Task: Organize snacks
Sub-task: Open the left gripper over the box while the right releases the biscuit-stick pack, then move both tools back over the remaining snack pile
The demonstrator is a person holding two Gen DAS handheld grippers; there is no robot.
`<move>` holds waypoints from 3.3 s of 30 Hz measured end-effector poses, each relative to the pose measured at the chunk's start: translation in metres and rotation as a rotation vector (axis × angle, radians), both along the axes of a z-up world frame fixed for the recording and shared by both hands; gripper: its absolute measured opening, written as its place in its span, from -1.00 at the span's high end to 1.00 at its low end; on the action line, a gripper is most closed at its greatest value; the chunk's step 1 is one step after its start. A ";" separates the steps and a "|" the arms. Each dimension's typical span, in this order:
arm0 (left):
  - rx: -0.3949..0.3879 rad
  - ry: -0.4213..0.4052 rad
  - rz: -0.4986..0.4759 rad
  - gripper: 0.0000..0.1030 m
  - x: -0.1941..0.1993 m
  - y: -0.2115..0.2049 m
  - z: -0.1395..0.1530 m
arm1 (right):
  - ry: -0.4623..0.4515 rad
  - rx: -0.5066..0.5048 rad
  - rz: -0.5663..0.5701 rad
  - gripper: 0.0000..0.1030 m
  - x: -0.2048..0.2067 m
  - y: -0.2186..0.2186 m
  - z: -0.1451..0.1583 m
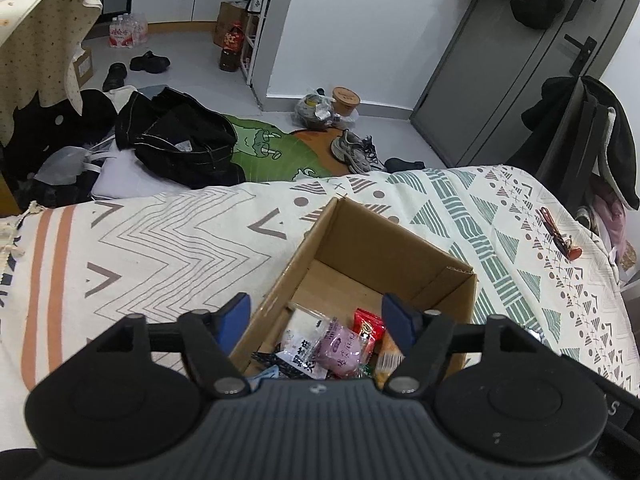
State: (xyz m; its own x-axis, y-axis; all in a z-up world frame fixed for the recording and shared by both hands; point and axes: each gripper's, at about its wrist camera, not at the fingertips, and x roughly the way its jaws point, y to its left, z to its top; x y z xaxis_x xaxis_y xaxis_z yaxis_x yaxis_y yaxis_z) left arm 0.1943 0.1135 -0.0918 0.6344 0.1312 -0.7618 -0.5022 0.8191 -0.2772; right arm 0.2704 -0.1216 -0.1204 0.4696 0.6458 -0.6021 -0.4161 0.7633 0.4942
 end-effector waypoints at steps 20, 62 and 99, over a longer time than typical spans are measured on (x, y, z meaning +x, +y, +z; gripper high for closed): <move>-0.002 -0.070 -0.067 -0.76 -0.022 -0.037 0.034 | -0.037 -0.078 -0.052 -0.68 -0.031 -0.052 0.032; 0.076 -0.065 -0.266 -0.99 -0.017 -0.165 0.052 | -0.045 -0.084 -0.301 -1.00 -0.051 -0.204 0.037; -0.070 -0.005 -0.376 -0.41 0.068 -0.226 -0.042 | 0.217 -0.021 -0.448 -0.49 0.011 -0.238 -0.032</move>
State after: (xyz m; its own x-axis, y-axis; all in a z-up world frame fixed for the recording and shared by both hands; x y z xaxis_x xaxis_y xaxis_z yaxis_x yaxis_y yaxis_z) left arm 0.2624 -0.1127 -0.1342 0.6324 -0.1636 -0.7572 -0.1683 0.9251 -0.3404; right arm 0.2815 -0.3595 -0.1520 0.5606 0.3955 -0.7276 0.0662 0.8544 0.5154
